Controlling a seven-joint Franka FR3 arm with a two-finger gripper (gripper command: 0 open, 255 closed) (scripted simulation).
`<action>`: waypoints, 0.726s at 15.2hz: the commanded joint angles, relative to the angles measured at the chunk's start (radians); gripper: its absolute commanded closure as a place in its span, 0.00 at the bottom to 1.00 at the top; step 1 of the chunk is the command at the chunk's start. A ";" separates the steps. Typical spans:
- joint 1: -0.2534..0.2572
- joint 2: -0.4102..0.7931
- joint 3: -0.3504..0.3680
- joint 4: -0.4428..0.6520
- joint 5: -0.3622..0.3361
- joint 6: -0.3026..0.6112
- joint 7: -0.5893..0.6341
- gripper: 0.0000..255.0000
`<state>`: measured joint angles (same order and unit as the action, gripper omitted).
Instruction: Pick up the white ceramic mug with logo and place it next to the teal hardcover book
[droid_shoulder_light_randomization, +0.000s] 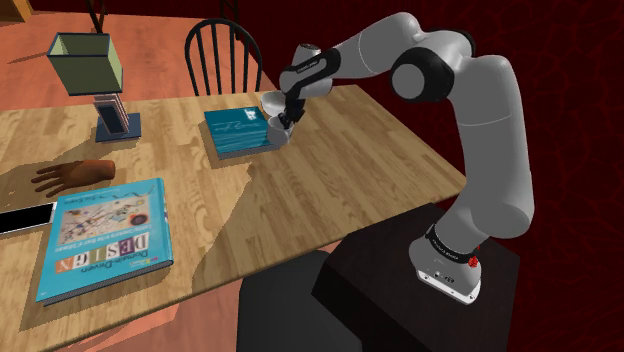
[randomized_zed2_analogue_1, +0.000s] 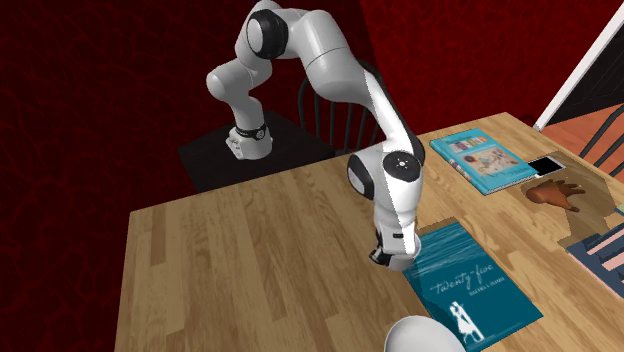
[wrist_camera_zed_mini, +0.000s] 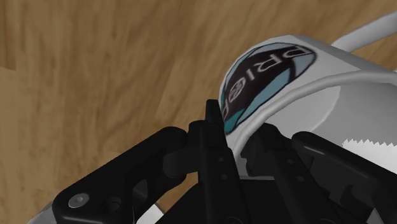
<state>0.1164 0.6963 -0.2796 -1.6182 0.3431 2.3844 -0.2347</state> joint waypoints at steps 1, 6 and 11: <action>0.003 0.013 0.007 -0.006 0.003 0.006 -0.001 1.00; 0.004 0.013 0.006 -0.006 0.004 0.006 -0.002 1.00; 0.001 0.014 0.006 -0.001 0.004 0.003 -0.003 0.00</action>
<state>0.1177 0.7105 -0.2739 -1.6192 0.3472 2.3874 -0.2377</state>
